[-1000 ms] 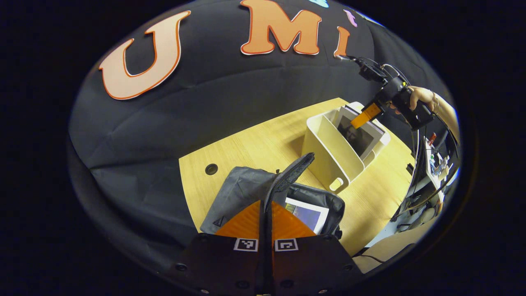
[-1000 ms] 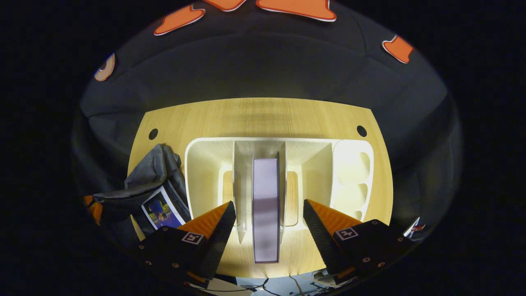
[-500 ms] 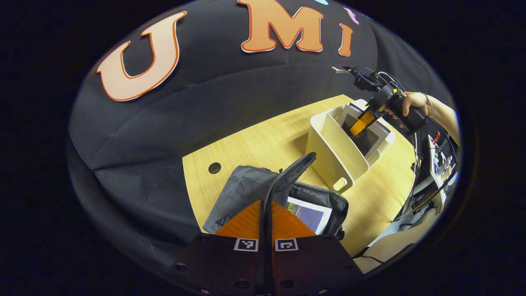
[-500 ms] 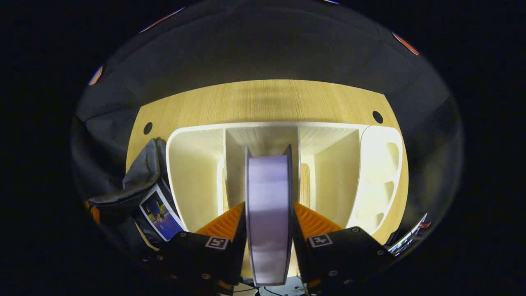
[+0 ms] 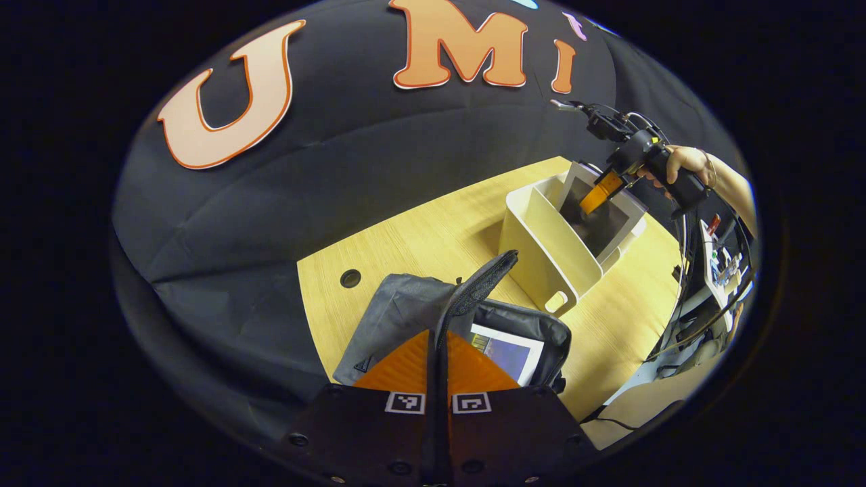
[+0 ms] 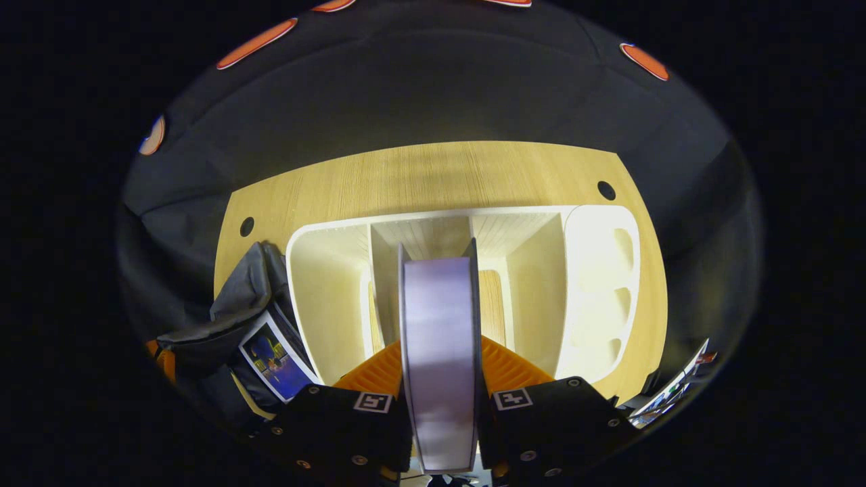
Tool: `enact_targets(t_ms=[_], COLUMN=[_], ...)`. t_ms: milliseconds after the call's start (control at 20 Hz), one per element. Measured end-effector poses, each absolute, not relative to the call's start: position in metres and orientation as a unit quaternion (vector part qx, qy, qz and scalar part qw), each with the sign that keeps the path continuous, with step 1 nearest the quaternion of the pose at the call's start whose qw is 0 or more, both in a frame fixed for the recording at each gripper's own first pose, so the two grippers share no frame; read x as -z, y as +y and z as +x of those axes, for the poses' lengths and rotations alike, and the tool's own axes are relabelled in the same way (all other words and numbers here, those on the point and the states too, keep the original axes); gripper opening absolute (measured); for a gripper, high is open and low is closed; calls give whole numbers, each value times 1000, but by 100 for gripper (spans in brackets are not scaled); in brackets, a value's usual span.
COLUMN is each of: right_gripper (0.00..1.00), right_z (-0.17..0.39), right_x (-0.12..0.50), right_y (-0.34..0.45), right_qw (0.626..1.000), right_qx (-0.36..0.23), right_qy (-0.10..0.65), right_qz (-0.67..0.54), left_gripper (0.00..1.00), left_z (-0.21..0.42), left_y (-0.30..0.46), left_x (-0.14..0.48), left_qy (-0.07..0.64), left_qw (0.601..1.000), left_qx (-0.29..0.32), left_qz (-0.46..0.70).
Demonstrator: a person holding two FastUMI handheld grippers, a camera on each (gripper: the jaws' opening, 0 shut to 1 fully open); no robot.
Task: Open the schoolbag, grab two books from the bookshelf and put them into the schoolbag.
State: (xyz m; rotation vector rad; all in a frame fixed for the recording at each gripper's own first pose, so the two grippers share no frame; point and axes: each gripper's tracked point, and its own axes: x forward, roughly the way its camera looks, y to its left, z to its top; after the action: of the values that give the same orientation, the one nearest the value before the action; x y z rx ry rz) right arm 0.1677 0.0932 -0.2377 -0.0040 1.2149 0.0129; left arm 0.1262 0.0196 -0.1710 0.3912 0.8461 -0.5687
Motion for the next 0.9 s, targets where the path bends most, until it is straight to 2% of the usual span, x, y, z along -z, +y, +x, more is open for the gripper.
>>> enact_targets(t_ms=[500,900], right_gripper=[40,39], right_z=[143,73], right_x=[122,35], right_y=[91,117], right_qw=[876,915], right_qx=[28,40], right_qy=[481,394], right_qz=[9,83], left_gripper=[1,1], left_z=[125,128], left_y=[20,27], left_x=[165,159], left_qy=[390,374], left_qw=[851,843], left_qx=[309,343], left_qz=[166,177])
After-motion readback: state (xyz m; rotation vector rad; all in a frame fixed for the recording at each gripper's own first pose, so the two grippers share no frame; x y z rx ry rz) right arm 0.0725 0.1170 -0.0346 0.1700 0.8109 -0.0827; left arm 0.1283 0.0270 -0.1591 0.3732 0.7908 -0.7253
